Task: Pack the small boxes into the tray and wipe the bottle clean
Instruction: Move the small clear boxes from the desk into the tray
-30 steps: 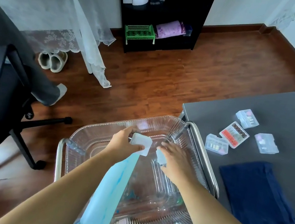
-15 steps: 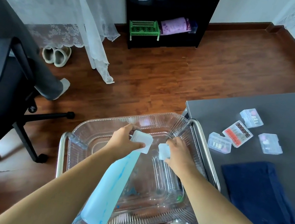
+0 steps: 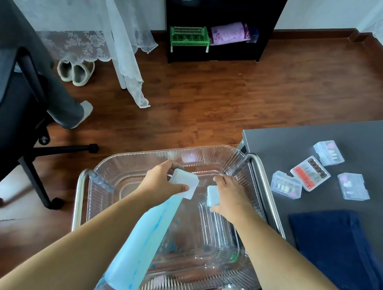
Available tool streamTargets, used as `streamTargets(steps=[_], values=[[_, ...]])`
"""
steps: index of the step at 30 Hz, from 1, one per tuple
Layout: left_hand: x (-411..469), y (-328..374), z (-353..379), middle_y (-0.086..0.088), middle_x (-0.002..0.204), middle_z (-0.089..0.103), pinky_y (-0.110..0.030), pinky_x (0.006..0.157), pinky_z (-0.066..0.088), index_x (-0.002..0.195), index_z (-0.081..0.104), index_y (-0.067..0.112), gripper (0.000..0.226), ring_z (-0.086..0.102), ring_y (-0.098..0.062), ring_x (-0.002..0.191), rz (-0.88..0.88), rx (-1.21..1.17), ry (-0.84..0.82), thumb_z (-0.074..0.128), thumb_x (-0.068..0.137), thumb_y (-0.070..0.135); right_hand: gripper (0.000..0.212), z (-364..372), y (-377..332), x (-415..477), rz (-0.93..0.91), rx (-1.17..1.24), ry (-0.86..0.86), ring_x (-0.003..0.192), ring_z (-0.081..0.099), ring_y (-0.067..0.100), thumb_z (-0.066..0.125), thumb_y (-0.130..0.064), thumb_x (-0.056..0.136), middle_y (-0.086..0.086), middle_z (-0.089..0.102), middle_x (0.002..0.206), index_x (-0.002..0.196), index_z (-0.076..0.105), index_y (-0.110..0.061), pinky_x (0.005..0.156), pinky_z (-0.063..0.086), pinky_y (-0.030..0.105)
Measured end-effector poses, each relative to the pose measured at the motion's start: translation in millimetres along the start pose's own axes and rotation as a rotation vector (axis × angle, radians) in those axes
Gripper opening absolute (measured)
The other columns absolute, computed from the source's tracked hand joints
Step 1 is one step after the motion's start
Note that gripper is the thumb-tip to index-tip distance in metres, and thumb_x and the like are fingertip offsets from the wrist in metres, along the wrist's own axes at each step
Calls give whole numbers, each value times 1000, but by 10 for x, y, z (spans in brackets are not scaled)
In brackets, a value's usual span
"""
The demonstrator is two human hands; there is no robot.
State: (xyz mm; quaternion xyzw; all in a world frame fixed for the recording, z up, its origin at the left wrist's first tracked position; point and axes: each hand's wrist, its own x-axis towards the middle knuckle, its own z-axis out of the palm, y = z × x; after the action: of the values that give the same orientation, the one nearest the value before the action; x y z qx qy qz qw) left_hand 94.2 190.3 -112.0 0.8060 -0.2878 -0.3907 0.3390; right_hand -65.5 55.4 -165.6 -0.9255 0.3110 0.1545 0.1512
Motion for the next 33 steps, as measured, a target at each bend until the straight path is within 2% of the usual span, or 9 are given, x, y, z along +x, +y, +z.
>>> streamTargets(steps=[3, 8, 12, 17, 20, 24, 29, 33], values=[[1, -4, -9, 4, 103, 63, -15, 60, 46, 111, 58, 24, 45, 61, -12, 89, 0, -8, 8, 82, 73, 22, 98, 40, 4, 22, -34, -86, -47, 134, 38, 26, 87, -34, 60, 7, 40, 144, 140, 33, -12, 112, 32, 41], [-2, -41, -36, 5, 103, 64, -16, 60, 46, 111, 60, 24, 45, 62, -13, 89, -19, -52, 18, 82, 72, 21, 68, 110, 3, 64, -53, -114, -38, 128, 42, 24, 73, -12, 76, 6, 47, 135, 134, 39, -13, 107, 36, 38], [-3, -76, -72, 3, 103, 66, -16, 60, 48, 111, 61, 23, 45, 64, -14, 90, -31, -105, 31, 83, 72, 19, 58, 84, -26, 168, -65, -110, -6, 128, 42, 24, 68, -6, 78, 6, 49, 133, 130, 44, -10, 110, 33, 38], [-9, -106, -88, 3, 101, 67, -12, 58, 47, 109, 62, 24, 44, 65, -12, 87, -40, -151, 42, 83, 71, 18, 58, 1, -40, 345, -39, -95, 16, 118, 50, 24, 71, -4, 75, 5, 55, 124, 127, 46, -11, 108, 35, 37], [-24, -120, -83, 7, 99, 66, -7, 52, 44, 109, 61, 26, 45, 63, -7, 85, -40, -140, 41, 84, 71, 21, 62, -24, -32, 389, -11, -58, 24, 118, 50, 25, 72, -1, 74, 5, 54, 126, 129, 47, -13, 107, 38, 37], [-43, -140, -52, 7, 99, 67, -10, 55, 45, 108, 60, 27, 45, 64, -9, 86, -43, -139, 39, 84, 71, 21, 70, -13, -27, 397, -20, -55, 46, 123, 46, 24, 69, 5, 73, 6, 52, 132, 136, 42, -13, 109, 37, 38], [-66, -107, -30, 8, 99, 66, -16, 62, 48, 109, 60, 28, 46, 64, -11, 88, -39, -126, 46, 84, 70, 23, 85, -72, -52, 335, -18, -74, 54, 130, 39, 26, 74, 0, 72, 8, 44, 140, 143, 31, -12, 111, 35, 38], [-144, -7, -57, 5, 100, 66, -16, 63, 50, 110, 59, 25, 47, 64, -13, 89, -39, -124, 49, 84, 70, 22, 83, -281, -128, 159, -6, -29, 87, 134, 36, 25, 76, -10, 74, 6, 41, 144, 144, 33, -14, 113, 32, 37]])
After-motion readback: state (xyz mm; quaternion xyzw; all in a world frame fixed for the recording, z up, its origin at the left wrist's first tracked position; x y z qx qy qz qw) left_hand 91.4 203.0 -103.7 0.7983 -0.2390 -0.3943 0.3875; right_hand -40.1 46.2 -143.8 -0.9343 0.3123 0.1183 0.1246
